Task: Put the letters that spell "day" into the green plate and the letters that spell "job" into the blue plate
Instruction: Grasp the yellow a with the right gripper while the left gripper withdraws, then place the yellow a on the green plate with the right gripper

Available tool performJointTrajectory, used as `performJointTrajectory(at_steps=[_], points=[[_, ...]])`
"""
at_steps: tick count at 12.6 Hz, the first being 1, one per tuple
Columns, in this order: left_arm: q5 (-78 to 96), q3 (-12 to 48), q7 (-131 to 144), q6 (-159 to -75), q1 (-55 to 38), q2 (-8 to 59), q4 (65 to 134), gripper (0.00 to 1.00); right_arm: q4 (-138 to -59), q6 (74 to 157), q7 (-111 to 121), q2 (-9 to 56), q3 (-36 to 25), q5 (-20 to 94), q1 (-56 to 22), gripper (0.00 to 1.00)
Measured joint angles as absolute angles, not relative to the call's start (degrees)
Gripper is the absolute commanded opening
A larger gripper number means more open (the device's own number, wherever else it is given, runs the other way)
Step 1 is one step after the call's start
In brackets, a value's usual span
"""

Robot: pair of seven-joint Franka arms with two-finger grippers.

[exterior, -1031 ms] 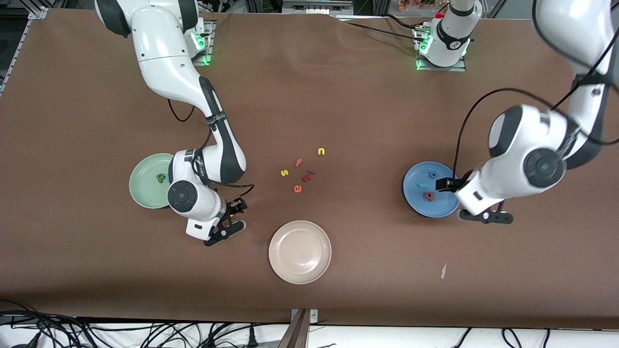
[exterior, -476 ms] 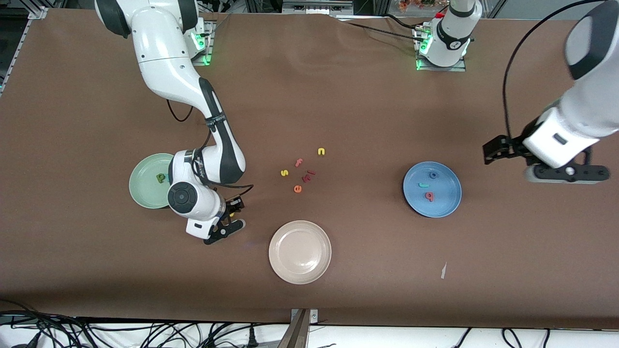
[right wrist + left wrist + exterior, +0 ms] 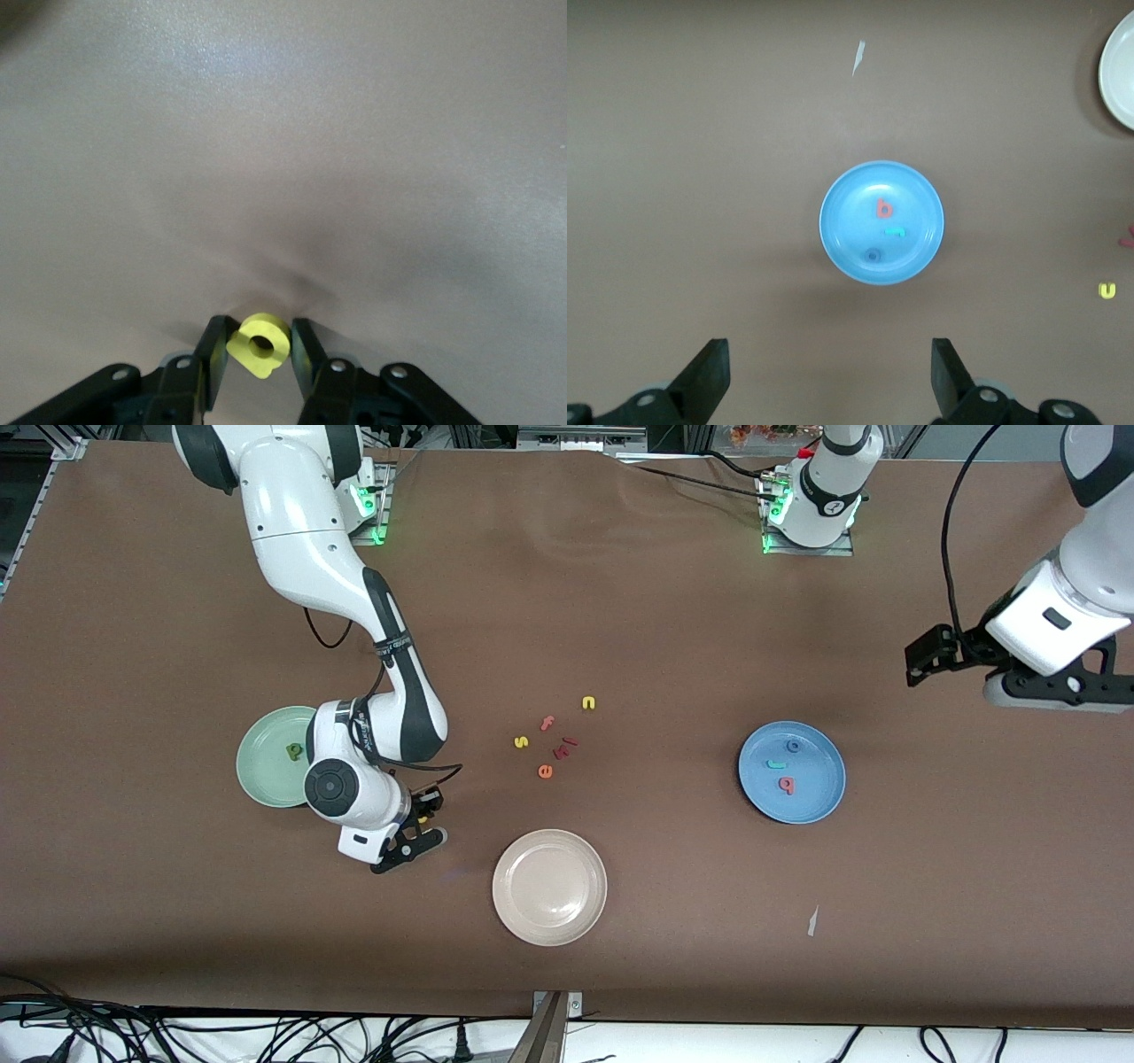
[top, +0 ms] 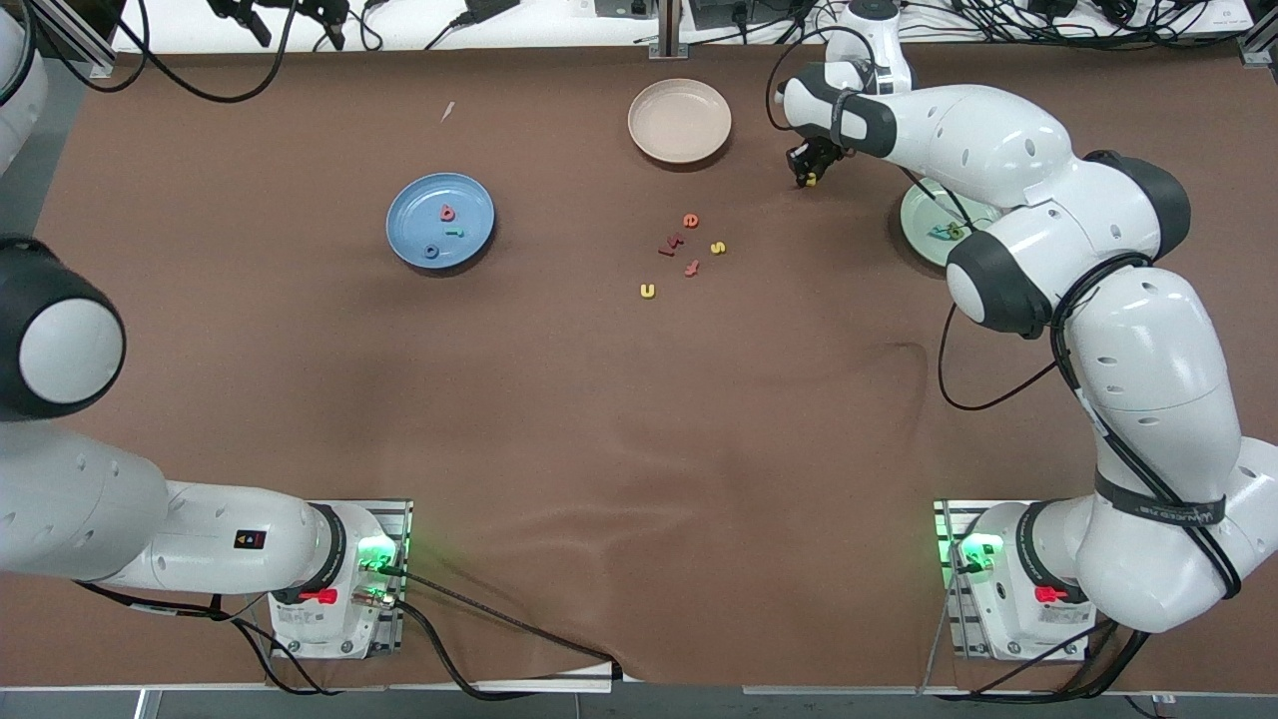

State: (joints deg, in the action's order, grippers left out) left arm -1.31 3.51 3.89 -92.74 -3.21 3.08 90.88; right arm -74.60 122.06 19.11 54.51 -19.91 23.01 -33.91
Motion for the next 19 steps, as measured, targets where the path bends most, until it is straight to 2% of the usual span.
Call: performJointTrajectory(at_steps=[2, 4, 6, 10, 14, 15, 16, 17, 19], points=[[-1.31, 3.4, 3.88, -93.34, -3.24, 0.42, 93.84, 1.0, -74.7, 121.78, 19.11, 54.24, -19.87, 23.03, -34.02, 0.15], [-1.31, 3.4, 3.88, -93.48, -3.39, -0.37, 94.58, 1.0, -74.7, 121.77, 19.11, 54.22, -19.87, 23.03, -34.02, 0.12], [-1.31, 3.29, 3.88, -93.43, -3.39, -0.36, 94.67, 1.0, -74.67, 121.27, 19.1, 54.11, -19.94, 23.04, -34.01, 0.04], [-1.31, 3.13, 3.87, -93.43, -3.38, -0.36, 94.67, 1.0, -74.77, 106.9, 19.44, 49.94, -25.96, 23.04, -33.85, 0.03], [-2.24, 3.13, 3.85, -93.43, -3.39, -0.36, 94.66, 1.0, -82.63, 103.95, 21.2, 43.7, -30.72, 22.96, -33.28, 0.04], [-2.28, 3.13, 3.85, -93.43, -3.39, -0.36, 94.65, 1.0, -85.62, 103.96, 22.97, 42.68, -32.38, 22.95, -33.28, 0.1], [-2.29, 3.13, 3.85, -93.43, -3.39, -0.36, 94.63, 1.0, -88.41, 104.09, 25.29, 42.11, -34.16, 22.95, -33.22, 0.31], [-2.29, 3.13, 3.85, -93.43, -3.39, -0.36, 94.63, 1.0, -90.86, 104.48, 27.42, 41.86, -35.63, 22.96, -33.08, 0.99], [-2.3, 3.12, 3.85, -93.43, -3.39, -0.36, 94.63, 1.0, -93.95, 105.22, 29.25, 41.55, -36.83, 22.98, -32.87, 1.0]])
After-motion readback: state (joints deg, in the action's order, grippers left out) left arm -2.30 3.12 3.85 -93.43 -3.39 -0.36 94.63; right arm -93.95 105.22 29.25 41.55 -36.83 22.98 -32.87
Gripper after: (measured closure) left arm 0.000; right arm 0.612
